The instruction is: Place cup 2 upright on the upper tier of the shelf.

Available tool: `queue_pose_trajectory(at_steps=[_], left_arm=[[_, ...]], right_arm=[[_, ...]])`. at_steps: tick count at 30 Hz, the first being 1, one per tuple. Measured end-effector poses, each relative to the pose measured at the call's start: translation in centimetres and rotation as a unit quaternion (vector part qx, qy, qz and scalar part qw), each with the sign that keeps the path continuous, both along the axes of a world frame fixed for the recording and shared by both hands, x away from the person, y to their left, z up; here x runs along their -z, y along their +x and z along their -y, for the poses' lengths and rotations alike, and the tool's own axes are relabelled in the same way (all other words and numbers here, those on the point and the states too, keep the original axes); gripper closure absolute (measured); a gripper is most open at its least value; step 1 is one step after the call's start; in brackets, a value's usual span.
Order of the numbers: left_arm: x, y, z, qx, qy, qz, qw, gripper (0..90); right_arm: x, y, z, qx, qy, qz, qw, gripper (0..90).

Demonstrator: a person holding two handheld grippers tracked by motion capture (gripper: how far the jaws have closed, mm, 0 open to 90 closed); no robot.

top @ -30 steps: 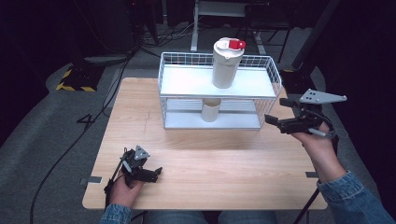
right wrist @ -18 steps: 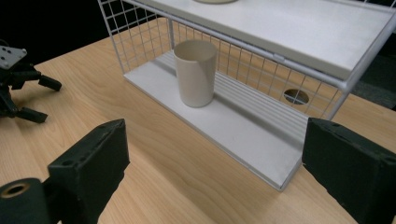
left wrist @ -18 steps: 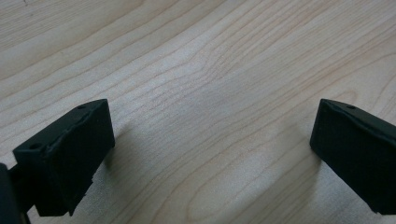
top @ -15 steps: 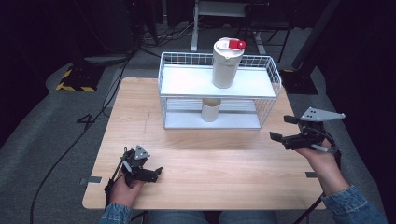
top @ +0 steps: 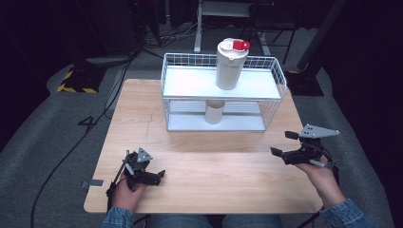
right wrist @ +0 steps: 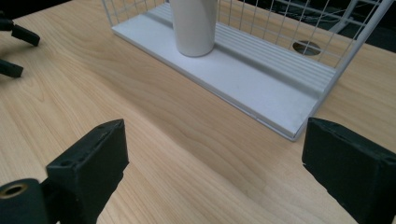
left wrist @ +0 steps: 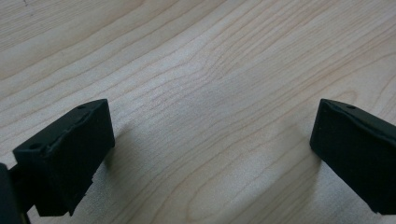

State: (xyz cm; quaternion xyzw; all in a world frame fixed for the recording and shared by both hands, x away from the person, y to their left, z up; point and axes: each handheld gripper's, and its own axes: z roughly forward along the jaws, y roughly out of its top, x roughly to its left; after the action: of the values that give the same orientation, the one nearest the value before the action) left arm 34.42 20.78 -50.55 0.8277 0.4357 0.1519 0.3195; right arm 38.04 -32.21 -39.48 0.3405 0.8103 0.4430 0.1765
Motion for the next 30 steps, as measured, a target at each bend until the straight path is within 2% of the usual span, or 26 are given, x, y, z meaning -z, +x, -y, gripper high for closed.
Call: queue_pose_trajectory(at_steps=[9, 11, 13, 14, 30], left_arm=[[0.0, 0.0, 0.0, 0.0, 0.0, 0.0, 1.0, 0.3], [0.0, 0.0, 0.0, -0.001, -0.001, 0.0, 1.0, 0.3], [0.0, 0.0, 0.0, -0.001, -0.001, 0.0, 1.0, 0.3], [0.0, 0.0, 0.0, -0.001, 0.0, 0.0, 1.0, 0.3], [0.0, 0.0, 0.0, -0.001, 0.0, 0.0, 1.0, 0.3]], right_arm=[[2.7, -0.5, -0.4, 0.007, -0.019, -0.009, 0.9998, 7.1], [3.6, -0.7, -0.6, 0.008, -0.031, -0.018, 0.9993, 7.3], [3.9, -0.8, -0.7, 0.007, -0.034, -0.02, 0.9992, 7.3], [4.5, -0.9, -0.8, 0.007, -0.037, -0.025, 0.999, 7.3], [8.0, -1.5, -1.2, 0.02, -0.051, -0.054, 0.997, 7.3]])
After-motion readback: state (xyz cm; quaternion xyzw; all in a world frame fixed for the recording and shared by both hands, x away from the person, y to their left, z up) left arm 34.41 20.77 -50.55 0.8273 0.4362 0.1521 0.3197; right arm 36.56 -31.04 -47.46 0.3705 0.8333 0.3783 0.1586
